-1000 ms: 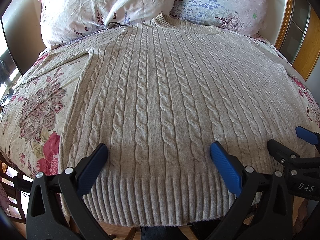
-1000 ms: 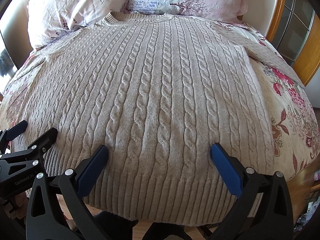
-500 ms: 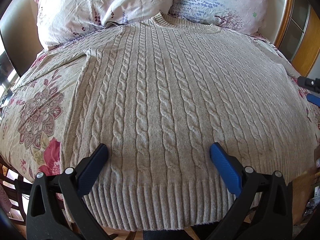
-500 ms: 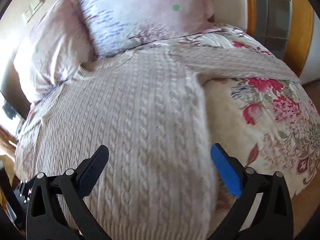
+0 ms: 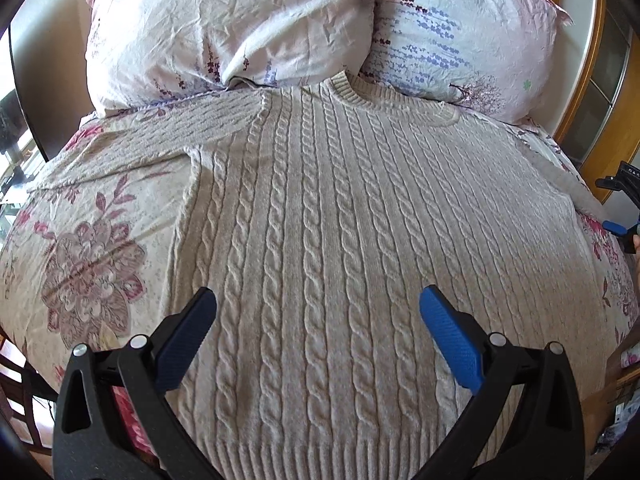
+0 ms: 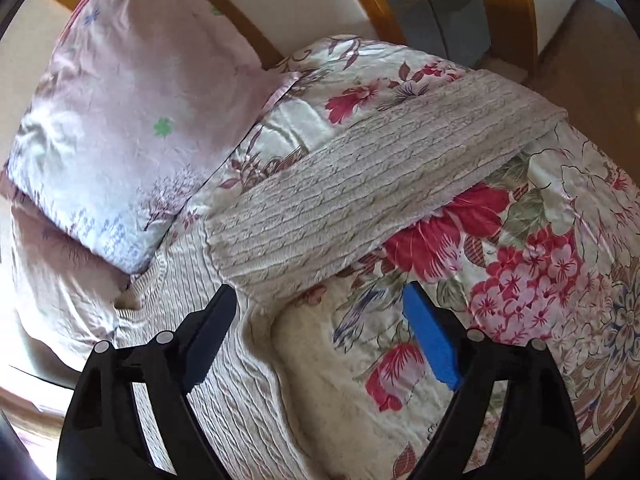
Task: Fold small clothes
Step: 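Grasp the sweater sleeve with the right gripper and lift it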
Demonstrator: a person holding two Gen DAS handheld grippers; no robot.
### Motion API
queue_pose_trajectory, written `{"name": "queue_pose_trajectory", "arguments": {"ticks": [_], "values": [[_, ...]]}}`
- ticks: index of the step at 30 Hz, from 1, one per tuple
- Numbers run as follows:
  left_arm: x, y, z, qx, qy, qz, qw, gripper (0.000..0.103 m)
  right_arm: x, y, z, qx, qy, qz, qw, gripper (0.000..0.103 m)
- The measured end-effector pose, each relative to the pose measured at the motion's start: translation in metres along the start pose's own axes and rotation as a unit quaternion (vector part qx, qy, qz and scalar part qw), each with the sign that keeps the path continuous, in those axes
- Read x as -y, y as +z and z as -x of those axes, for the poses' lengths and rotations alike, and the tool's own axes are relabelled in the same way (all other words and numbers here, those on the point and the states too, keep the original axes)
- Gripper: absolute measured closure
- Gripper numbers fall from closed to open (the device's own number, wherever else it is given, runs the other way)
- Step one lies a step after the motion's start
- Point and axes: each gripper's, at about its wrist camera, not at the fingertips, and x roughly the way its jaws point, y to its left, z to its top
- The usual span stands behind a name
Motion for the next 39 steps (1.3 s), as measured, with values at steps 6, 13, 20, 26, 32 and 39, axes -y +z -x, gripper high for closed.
{"name": "queue_pose_trajectory", "arguments": {"ticks": [6, 13, 20, 26, 32, 39], "values": [[-0.028, 0.028, 0.011, 0.029, -0.06, -0.063, 0.9958, 0.002, 0.021, 0.006, -0.018, 0.013, -0.003, -0.128, 0.992, 0.038], [-0.065, 0.054, -0.003, 0.027, -0.103, -0.04, 0.9936, 0.002, 0.038, -0.002, -0.023, 0.043, 0.024, -0.228, 0.972, 0.056], [-0.052, 0.058, -0.015, 0.039, -0.108, 0.082, 0.99, 0.002, 0.045, 0.012, -0.03, 0.031, 0.043, -0.221, 0.974, 0.071], [-0.011, 0.049, -0.02, 0.031, -0.081, 0.068, 0.9939, 0.002, 0.053, 0.018, -0.036, 0.027, 0.063, -0.208, 0.976, 0.087], [0.004, 0.04, -0.026, 0.012, -0.076, 0.058, 0.9954, 0.002, 0.053, 0.018, -0.035, 0.033, 0.067, -0.187, 0.979, 0.09], [0.0, 0.036, -0.031, -0.003, -0.074, 0.063, 0.9953, 0.002, 0.05, 0.022, -0.032, 0.039, 0.068, -0.18, 0.981, 0.091]]}}
